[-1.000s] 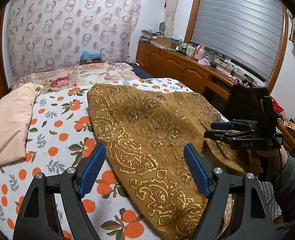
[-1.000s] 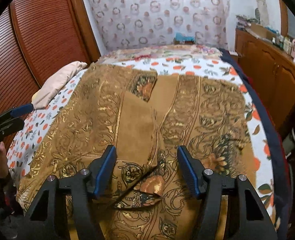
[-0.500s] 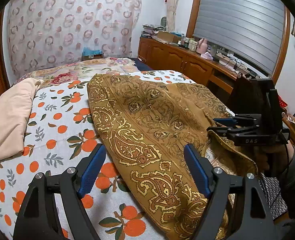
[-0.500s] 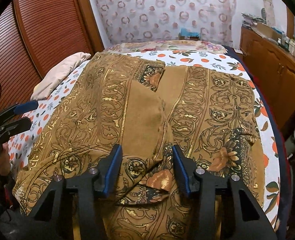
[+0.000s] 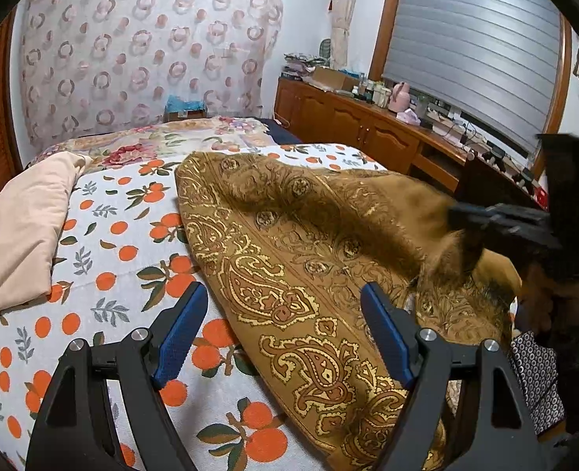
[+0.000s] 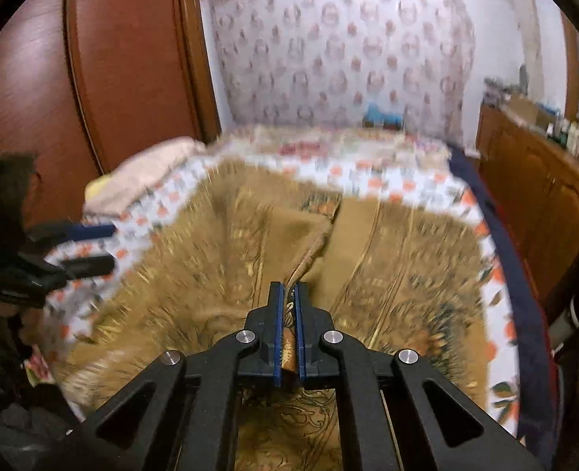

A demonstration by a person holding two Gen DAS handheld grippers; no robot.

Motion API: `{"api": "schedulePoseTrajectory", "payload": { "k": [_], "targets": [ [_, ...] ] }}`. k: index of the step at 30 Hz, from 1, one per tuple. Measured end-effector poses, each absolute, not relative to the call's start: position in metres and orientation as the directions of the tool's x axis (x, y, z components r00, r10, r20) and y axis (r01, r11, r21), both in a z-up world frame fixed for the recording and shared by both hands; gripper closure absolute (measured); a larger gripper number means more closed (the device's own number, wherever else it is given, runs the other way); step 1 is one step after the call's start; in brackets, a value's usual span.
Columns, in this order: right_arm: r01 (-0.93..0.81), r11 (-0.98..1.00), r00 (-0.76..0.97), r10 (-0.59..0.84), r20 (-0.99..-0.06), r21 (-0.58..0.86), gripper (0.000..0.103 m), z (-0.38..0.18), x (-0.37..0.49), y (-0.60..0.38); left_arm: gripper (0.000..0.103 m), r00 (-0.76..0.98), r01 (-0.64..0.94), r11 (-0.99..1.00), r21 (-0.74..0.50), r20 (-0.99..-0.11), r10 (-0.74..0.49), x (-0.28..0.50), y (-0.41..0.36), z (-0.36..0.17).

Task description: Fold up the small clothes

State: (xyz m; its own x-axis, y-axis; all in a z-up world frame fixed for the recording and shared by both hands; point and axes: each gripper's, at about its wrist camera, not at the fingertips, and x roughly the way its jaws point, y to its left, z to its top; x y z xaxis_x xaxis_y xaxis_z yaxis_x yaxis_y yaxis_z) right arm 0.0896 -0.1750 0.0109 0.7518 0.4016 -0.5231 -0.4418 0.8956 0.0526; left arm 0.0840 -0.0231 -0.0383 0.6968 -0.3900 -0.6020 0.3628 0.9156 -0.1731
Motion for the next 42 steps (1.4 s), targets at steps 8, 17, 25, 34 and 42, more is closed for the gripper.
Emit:
{"api": "schedulePoseTrajectory", "payload": {
  "k": [8,17,25,34,42],
  "targets": [
    [-0.404,0.915,0.825,0.374,-0.424,0.021,0.099,0.044,0.034,-0.213,0.022,0.697,0.375,0.91,-0.179,-0.593,-0.404,0.081,-0.025,-0.036],
    [-0.387,0.921,0.733,0.329,-0.596,0.033,0.086,-0.002,0.036,-0.224,0.022,0.676,0.394,0.903,-0.173,-0.611,-0.412,0.084,-0.036,-0.042],
    [-0.365,0.93,0.794,0.33,-0.51,0.032,0.058,0.031,0.075,-0.227,0.022,0.664,0.379,0.911,-0.164,-0.638,-0.391,0.089,-0.039,-0.05],
    [-0.374,0.926,0.657,0.307,-0.689,0.056,0.058,0.0,0.187,-0.187,0.022,0.596,0.341,0.926,-0.163,-0.723,-0.348,0.106,-0.043,-0.076],
    [-0.374,0.92,0.579,0.33,-0.746,0.117,0.058,-0.017,0.218,-0.176,0.021,0.589,0.342,0.932,-0.121,-0.745,-0.313,0.109,-0.051,-0.084]
  ]
}}
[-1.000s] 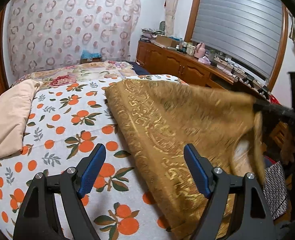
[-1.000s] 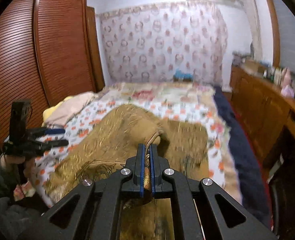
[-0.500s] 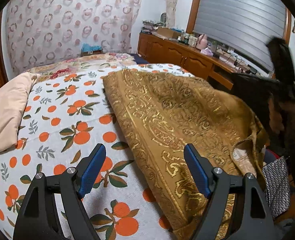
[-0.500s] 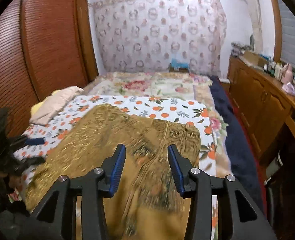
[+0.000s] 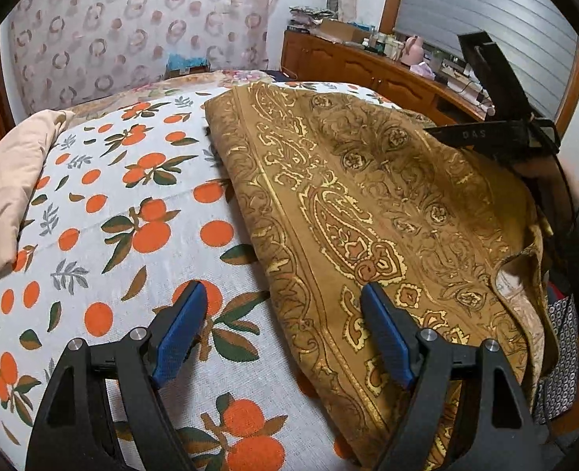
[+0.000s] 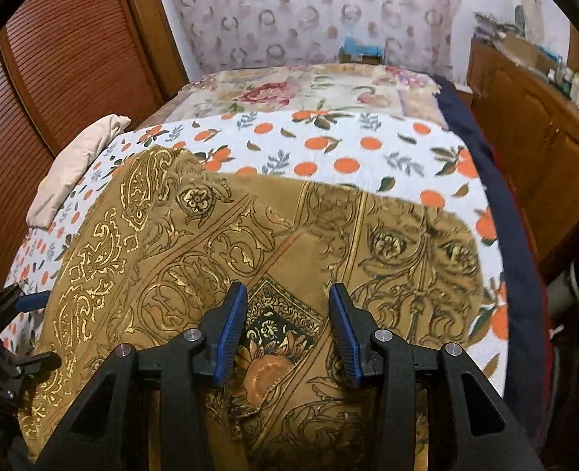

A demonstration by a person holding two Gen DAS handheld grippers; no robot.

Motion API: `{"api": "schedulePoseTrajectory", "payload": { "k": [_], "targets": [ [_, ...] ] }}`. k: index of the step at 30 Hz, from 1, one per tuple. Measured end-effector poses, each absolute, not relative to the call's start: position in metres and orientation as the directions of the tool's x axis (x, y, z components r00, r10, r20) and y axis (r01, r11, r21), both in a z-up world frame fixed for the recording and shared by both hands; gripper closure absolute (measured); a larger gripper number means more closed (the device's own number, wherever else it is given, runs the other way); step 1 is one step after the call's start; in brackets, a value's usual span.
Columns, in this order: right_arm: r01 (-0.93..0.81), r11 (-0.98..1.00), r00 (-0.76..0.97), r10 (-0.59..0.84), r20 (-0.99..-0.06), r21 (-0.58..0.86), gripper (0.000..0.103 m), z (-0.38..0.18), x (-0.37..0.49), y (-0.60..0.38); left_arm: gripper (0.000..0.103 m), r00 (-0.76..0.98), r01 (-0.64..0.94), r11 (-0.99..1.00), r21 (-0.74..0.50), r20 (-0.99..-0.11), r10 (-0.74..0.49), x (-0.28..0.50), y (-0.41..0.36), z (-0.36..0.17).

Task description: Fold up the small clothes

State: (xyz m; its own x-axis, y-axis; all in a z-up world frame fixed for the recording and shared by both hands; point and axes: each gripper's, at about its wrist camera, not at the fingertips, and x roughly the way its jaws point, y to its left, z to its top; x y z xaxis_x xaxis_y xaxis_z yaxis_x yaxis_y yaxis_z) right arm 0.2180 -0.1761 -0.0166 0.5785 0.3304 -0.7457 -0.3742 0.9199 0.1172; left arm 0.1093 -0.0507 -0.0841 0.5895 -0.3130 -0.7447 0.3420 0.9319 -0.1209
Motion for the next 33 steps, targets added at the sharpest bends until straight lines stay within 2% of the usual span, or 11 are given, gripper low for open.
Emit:
{"api": "schedulePoseTrajectory", "payload": {
  "k": [1,3,5,9,14,18,19,21,23,27,33],
  "targets": [
    [-0.378,0.918,0.578,0.337,-0.743,0.122,0.06,-0.015,0.215,-0.177,0.017,0.588,0.346,0.932,-0.111,-0.748,-0.308,0.109,-0.053,-0.085],
    [-0.411,0.902,0.567,0.37,-0.736,0.137,0.095,-0.016,0.215,-0.175,0.011,0.584,0.358,0.93,-0.082,-0.758,-0.291,0.108,-0.059,-0.086],
    [-0.428,0.898,0.59,0.363,-0.722,0.101,0.101,-0.009,0.212,-0.173,0.011,0.587,0.357,0.932,-0.053,-0.764,-0.268,0.107,-0.063,-0.087],
    [-0.42,0.907,0.697,0.349,-0.626,0.038,0.101,0.022,0.191,-0.183,0.011,0.584,0.356,0.932,-0.072,-0.761,-0.282,0.108,-0.059,-0.085],
    [-0.339,0.939,0.812,0.258,-0.523,-0.064,0.102,0.07,0.173,-0.198,0.011,0.648,0.325,0.939,-0.11,-0.697,-0.306,0.098,-0.043,-0.059],
    [-0.193,0.97,0.852,0.09,-0.515,-0.149,0.101,0.08,0.186,-0.207,0.011,0.672,0.325,0.938,-0.123,-0.668,-0.32,0.092,-0.039,-0.049],
    [-0.164,0.972,0.849,0.052,-0.526,-0.169,0.096,0.077,0.189,-0.208,0.011,0.675,0.322,0.939,-0.12,-0.666,-0.317,0.091,-0.039,-0.049],
    [-0.123,0.973,0.83,-0.008,-0.558,-0.197,0.075,0.067,0.197,-0.212,0.011,0.671,0.323,0.938,-0.125,-0.669,-0.32,0.092,-0.039,-0.051],
    [-0.142,0.98,0.812,0.034,-0.583,-0.14,0.065,0.058,0.196,-0.217,0.011,0.667,0.319,0.939,-0.129,-0.673,-0.319,0.093,-0.038,-0.054],
    [-0.215,0.972,0.782,0.116,-0.613,-0.091,0.059,0.037,0.16,-0.217,0.011,0.674,0.313,0.941,-0.126,-0.669,-0.314,0.091,-0.037,-0.053],
    [-0.33,0.943,0.734,0.231,-0.639,-0.039,0.058,0.016,0.089,-0.211,0.011,0.683,0.318,0.94,-0.126,-0.657,-0.319,0.085,-0.038,-0.049]
  ]
}}
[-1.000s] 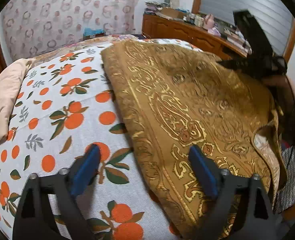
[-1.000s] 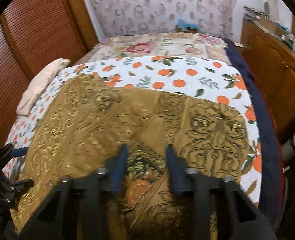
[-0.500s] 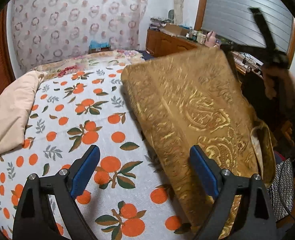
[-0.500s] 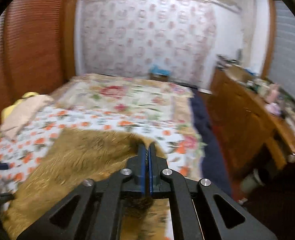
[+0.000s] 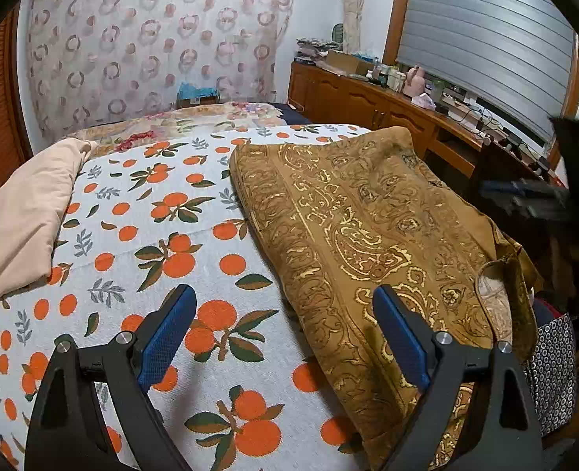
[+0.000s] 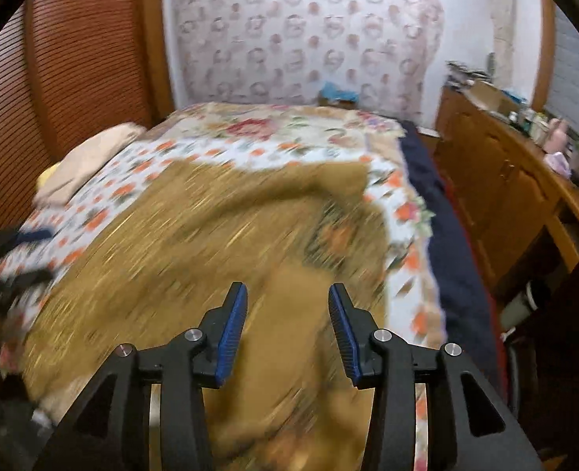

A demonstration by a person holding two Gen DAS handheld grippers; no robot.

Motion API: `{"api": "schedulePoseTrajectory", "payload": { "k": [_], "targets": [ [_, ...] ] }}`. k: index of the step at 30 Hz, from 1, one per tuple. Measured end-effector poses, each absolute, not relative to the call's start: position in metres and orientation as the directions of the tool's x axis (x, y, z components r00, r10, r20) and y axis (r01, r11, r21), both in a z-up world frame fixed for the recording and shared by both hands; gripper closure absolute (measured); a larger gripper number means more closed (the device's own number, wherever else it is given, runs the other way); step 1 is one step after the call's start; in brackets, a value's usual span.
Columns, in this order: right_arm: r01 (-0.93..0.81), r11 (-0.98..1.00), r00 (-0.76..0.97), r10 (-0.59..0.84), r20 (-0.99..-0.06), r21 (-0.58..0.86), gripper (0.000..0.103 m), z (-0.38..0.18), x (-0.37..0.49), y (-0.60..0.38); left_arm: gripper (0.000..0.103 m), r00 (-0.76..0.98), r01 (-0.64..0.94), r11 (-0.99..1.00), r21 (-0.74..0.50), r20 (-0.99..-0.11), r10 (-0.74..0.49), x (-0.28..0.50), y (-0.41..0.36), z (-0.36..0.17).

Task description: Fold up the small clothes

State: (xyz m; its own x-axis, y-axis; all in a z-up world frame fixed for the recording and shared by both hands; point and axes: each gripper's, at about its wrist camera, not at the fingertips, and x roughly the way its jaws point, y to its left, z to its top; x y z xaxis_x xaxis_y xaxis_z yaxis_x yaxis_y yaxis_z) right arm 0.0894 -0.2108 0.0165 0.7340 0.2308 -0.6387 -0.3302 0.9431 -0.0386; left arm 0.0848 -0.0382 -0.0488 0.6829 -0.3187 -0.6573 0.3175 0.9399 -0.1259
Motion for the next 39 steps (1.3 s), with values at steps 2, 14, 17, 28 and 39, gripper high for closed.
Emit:
{"api": "schedulePoseTrajectory", "payload": {
  "k": [2,14,17,28,39],
  "targets": [
    [-0.346,0.938,0.728,0.252,-0.638,-0.024,0.058,0.014,0.07,-0.209,0.011,0.687,0.316,0.94,-0.126,-0.653,-0.319,0.083,-0.037,-0.046],
    [-0.392,0.917,0.678,0.234,-0.697,-0.073,0.058,0.001,0.053,-0.206,0.011,0.692,0.33,0.935,-0.132,-0.639,-0.335,0.073,-0.038,-0.038],
    [-0.359,0.929,0.668,0.193,-0.718,-0.085,0.058,-0.005,0.049,-0.222,0.011,0.686,0.339,0.931,-0.139,-0.64,-0.345,0.073,-0.039,-0.039],
    [-0.385,0.92,0.639,0.209,-0.741,-0.072,0.098,-0.012,0.021,-0.246,0.011,0.678,0.36,0.923,-0.138,-0.641,-0.36,0.071,-0.045,-0.039],
    [-0.251,0.959,0.698,0.085,-0.711,-0.133,0.098,0.01,-0.019,-0.288,0.011,0.666,0.38,0.914,-0.139,-0.645,-0.375,0.07,-0.049,-0.041]
  ]
}}
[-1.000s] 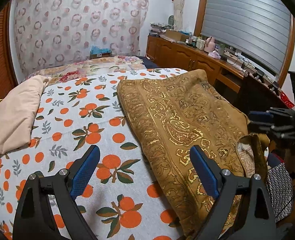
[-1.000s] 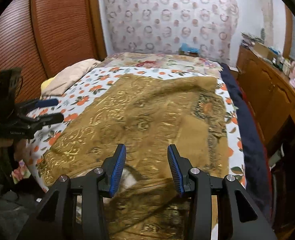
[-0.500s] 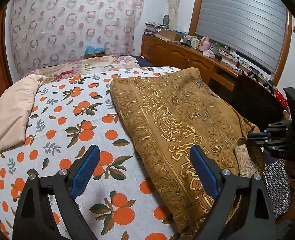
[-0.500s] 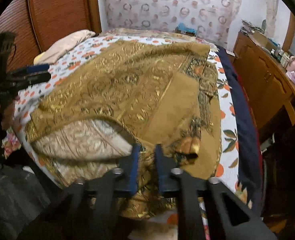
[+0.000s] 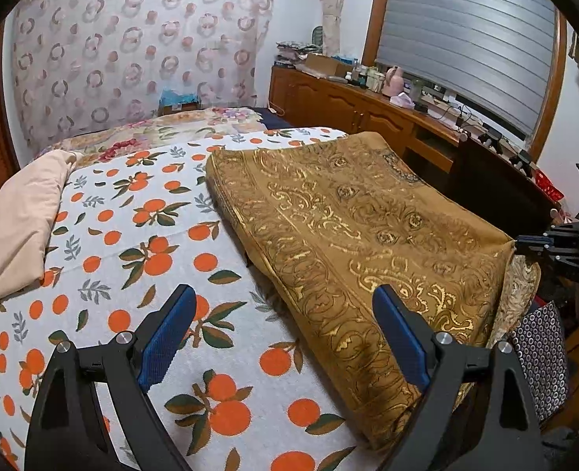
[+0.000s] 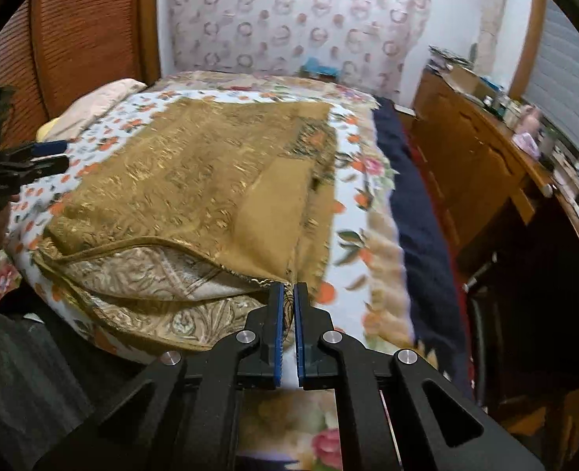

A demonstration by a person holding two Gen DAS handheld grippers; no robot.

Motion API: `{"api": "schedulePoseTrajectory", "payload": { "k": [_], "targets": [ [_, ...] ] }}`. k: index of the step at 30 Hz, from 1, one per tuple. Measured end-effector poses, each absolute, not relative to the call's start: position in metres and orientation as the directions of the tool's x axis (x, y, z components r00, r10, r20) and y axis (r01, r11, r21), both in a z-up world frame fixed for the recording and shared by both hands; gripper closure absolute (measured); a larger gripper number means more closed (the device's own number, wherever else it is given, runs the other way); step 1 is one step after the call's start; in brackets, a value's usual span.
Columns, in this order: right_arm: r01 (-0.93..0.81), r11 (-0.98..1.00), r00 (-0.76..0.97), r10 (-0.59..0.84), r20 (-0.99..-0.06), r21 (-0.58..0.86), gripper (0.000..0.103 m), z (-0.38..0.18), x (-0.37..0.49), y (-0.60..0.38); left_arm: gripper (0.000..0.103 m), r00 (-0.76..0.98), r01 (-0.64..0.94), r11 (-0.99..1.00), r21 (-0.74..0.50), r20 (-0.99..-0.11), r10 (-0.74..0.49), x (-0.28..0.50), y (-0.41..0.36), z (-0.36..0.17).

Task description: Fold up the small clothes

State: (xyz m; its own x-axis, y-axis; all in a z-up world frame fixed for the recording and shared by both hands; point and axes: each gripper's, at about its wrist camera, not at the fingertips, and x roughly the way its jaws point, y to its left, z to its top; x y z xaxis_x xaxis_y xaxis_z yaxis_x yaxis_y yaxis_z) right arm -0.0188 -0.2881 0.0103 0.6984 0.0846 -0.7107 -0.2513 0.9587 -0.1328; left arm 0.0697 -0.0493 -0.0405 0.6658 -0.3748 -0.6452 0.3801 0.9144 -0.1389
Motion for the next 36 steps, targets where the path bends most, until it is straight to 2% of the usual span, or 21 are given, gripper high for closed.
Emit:
{"api": "schedulePoseTrajectory", "payload": {
  "k": [3,4,6,8,11,15,19,26,36],
  "targets": [
    [-0.244,0.96,0.697,0.072,-0.713,-0.141,0.097,0.008,-0.019,-0.283,0.011,0.665,0.38,0.915,-0.132,-0.649,-0.37,0.069,-0.05,-0.042],
    [-0.246,0.96,0.701,0.078,-0.709,-0.137,0.093,0.011,-0.018,-0.28,0.011,0.665,0.38,0.916,-0.131,-0.65,-0.369,0.069,-0.05,-0.042],
    [-0.241,0.961,0.724,0.086,-0.684,-0.134,0.076,0.017,-0.021,-0.276,0.011,0.664,0.376,0.917,-0.133,-0.651,-0.367,0.07,-0.05,-0.042],
    [-0.256,0.96,0.738,0.117,-0.665,-0.115,0.075,0.024,-0.018,-0.267,0.011,0.662,0.376,0.917,-0.133,-0.654,-0.366,0.07,-0.05,-0.043],
    [-0.273,0.953,0.751,0.127,-0.648,-0.13,0.061,0.027,-0.019,-0.256,0.011,0.657,0.381,0.915,-0.132,-0.658,-0.369,0.069,-0.052,-0.045],
    [-0.266,0.958,0.761,0.142,-0.633,-0.105,0.053,0.024,-0.011,-0.252,0.011,0.656,0.384,0.915,-0.125,-0.66,-0.366,0.068,-0.053,-0.046],
    [-0.256,0.962,0.754,0.141,-0.641,-0.09,0.051,0.006,0.01,-0.25,0.011,0.649,0.381,0.915,-0.13,-0.667,-0.365,0.069,-0.052,-0.049],
    [-0.23,0.97,0.718,0.113,-0.687,-0.081,0.037,-0.013,0.025,-0.257,0.011,0.631,0.381,0.915,-0.136,-0.685,-0.364,0.068,-0.053,-0.056],
    [-0.208,0.978,0.652,0.145,-0.744,0.009,0.035,-0.03,0.025,-0.27,0.011,0.58,0.398,0.901,-0.175,-0.713,-0.395,0.045,-0.05,-0.069]
  ]
}}
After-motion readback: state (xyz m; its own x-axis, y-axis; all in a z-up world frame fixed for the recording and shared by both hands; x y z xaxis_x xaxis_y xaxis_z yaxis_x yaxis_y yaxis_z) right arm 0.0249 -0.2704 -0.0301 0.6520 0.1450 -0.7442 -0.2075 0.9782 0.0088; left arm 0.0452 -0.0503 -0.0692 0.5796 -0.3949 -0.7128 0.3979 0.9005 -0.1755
